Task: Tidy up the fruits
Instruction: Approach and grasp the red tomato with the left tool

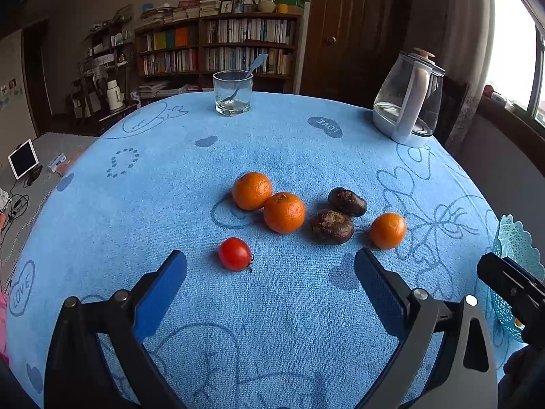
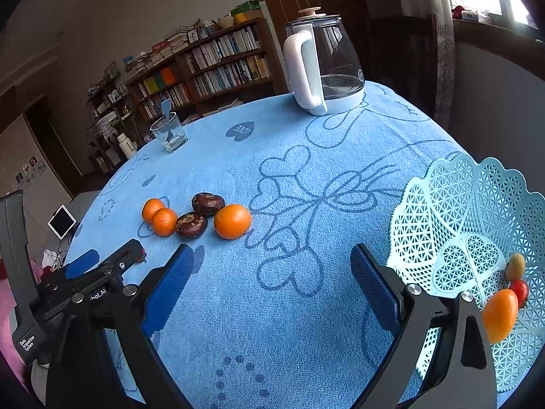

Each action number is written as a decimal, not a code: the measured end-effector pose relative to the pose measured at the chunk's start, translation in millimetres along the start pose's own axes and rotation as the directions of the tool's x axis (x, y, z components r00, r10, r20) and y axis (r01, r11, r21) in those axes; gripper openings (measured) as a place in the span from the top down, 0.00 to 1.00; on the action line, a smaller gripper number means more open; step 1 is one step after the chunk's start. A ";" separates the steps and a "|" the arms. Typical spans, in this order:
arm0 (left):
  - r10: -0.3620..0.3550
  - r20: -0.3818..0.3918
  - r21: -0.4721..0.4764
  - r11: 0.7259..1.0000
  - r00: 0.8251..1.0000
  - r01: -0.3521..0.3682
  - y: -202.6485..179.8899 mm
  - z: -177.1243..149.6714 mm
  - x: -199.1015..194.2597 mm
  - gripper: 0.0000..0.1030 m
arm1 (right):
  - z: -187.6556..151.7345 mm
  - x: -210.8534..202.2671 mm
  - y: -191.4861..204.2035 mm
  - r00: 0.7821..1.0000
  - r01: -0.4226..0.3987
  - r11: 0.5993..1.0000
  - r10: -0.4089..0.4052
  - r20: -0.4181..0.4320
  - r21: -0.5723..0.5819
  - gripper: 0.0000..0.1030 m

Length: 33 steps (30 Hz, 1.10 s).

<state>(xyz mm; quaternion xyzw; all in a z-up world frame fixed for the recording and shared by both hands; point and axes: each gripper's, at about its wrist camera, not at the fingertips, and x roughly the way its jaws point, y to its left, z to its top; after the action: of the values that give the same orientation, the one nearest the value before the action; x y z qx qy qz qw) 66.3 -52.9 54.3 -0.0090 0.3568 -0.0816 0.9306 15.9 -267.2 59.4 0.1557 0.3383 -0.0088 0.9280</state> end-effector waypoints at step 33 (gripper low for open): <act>0.019 -0.056 -0.067 0.997 0.998 -0.022 31.7 -11.1 19.8 0.05 | 1.4 45.0 25.8 0.998 0.023 0.998 -0.027 -0.060 -0.061 0.08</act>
<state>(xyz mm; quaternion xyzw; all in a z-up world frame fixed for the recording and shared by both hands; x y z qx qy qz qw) 78.0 -24.3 30.5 -0.0346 0.3849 -0.0602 0.9203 54.6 -239.1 39.4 0.1234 0.3682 -0.0056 0.9215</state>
